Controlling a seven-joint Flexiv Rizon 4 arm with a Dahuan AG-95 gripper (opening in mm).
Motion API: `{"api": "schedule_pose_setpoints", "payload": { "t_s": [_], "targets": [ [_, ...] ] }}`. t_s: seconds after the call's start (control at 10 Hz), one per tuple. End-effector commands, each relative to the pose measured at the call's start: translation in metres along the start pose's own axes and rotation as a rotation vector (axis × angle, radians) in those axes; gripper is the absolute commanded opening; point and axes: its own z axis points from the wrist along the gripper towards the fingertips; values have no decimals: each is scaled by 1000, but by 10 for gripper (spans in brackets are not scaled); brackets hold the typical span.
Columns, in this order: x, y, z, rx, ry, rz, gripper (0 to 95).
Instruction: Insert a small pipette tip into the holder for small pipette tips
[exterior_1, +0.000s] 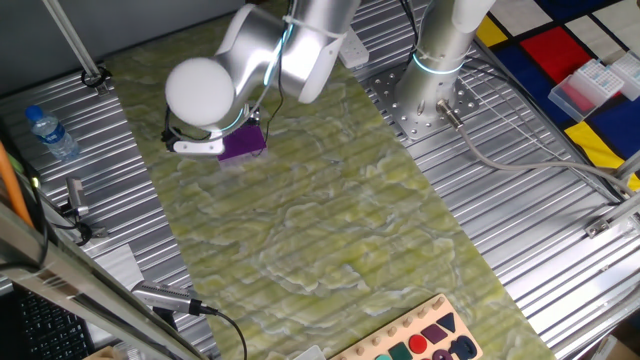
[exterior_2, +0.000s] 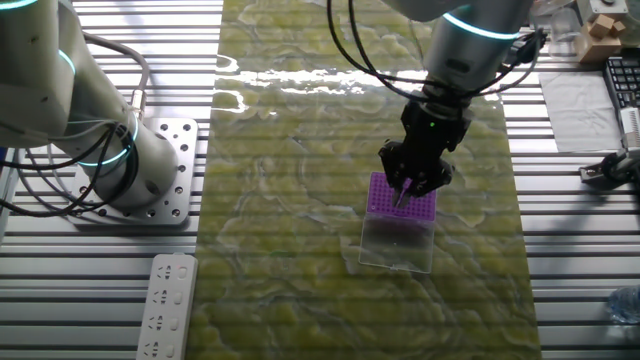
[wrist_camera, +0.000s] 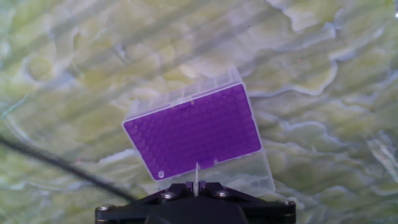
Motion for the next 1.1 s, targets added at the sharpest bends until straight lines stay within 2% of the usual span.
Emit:
{"api": "schedule_pose_setpoints", "payload": {
  "t_s": [0.1, 0.3, 0.8, 1.1],
  "targets": [
    [4, 4, -4, -15, 10, -17, 0],
    [7, 10, -7, -18, 18, -25, 0],
    [11, 29, 0, -17, 18, -69, 0],
    [11, 37, 2, -13, 29, -88, 0]
  ]
}}
